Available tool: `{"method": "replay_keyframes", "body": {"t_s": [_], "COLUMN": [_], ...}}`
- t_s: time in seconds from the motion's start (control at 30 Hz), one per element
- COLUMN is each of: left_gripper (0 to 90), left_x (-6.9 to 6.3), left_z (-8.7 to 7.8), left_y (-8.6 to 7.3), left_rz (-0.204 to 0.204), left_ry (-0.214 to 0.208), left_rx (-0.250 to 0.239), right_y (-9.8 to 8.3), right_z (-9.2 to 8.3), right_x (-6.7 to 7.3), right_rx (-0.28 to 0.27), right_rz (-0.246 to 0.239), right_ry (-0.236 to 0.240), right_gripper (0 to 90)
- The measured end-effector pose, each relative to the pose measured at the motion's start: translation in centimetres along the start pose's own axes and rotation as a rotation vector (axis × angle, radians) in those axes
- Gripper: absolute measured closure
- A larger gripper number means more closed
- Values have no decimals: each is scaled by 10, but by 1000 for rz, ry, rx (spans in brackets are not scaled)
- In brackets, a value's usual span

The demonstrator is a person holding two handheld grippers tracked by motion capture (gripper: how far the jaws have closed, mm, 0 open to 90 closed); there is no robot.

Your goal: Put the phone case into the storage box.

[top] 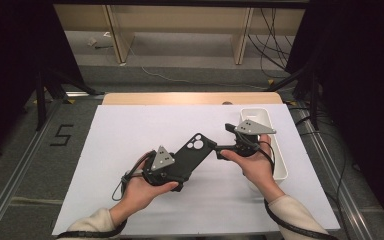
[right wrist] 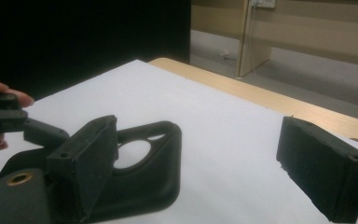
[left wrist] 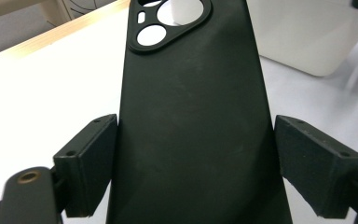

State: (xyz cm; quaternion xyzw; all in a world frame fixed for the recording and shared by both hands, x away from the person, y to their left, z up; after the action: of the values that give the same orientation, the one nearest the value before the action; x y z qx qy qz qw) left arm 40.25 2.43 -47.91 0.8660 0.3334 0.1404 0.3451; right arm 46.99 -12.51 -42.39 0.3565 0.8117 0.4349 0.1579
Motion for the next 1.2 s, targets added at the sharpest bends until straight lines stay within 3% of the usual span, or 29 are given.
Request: {"method": "replay_keyframes", "body": {"t_s": [0.4,0.5,0.9,1.2], "left_gripper": [161,161,161,162], "left_x": [-10,-15,-16,-18], "left_z": [2,3,2,0], "left_y": [2,3,4,8], "left_rz": [27,26,50,61], "left_ry": [-6,-27,-6,-1], "left_rx": [-7,-7,-10,-26], "right_y": [3,0,-10,-10], "right_z": [19,24,32,32], "right_x": [1,3,6,10], "right_rx": [26,42,80,80], "right_rz": [44,49,97,138], "right_ry": [28,37,71,132], "right_gripper": [165,173,255,310]}}
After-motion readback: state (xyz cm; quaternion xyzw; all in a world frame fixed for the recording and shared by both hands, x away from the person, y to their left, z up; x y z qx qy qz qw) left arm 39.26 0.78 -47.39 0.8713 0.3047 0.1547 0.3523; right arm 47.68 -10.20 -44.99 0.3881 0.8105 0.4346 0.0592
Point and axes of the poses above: each handheld gripper's, and its own axes: z roughly forward along the jaws, y roughly out of its top, x roughly to its left, the point moved 9 cm from there along z, roughly forward along the jaws, and after that the axes turned 15 degrees about x, right-handed, at the moved point
